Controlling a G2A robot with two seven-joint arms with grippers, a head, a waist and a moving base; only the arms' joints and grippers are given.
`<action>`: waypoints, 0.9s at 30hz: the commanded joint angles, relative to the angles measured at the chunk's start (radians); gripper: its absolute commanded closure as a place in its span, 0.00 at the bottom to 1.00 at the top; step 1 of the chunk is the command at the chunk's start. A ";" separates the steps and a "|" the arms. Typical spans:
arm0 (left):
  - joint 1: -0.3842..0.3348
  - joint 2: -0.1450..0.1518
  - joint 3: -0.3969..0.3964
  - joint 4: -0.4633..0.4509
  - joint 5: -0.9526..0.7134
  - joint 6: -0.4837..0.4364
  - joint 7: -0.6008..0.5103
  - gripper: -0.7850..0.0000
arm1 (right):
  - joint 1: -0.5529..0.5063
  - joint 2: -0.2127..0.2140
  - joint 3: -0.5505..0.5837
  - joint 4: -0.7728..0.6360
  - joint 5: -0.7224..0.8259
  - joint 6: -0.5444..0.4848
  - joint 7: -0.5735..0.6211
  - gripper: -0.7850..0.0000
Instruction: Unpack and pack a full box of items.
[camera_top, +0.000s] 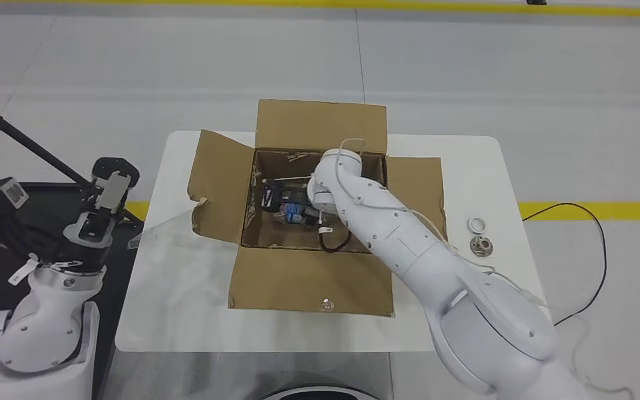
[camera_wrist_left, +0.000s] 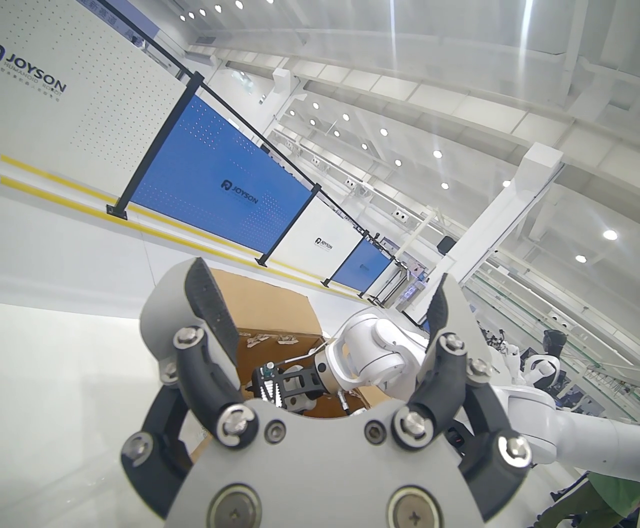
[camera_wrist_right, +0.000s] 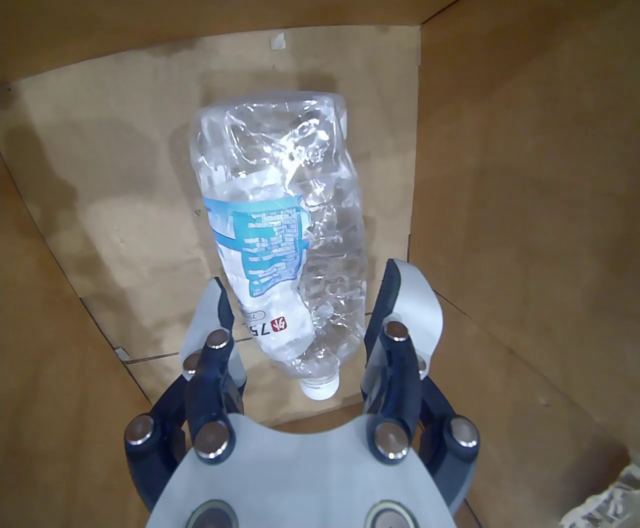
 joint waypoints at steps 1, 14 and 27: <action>-0.002 0.001 0.000 0.003 0.002 0.001 0.001 0.00 | -0.002 0.001 0.004 0.001 0.000 -0.006 -0.001 0.19; -0.010 0.005 -0.006 0.018 -0.008 0.004 0.005 0.00 | 0.004 -0.021 0.007 0.073 -0.014 0.003 -0.062 0.13; -0.007 0.009 -0.016 0.029 -0.022 -0.002 0.006 0.00 | 0.019 -0.072 -0.007 0.199 -0.011 -0.014 -0.135 0.07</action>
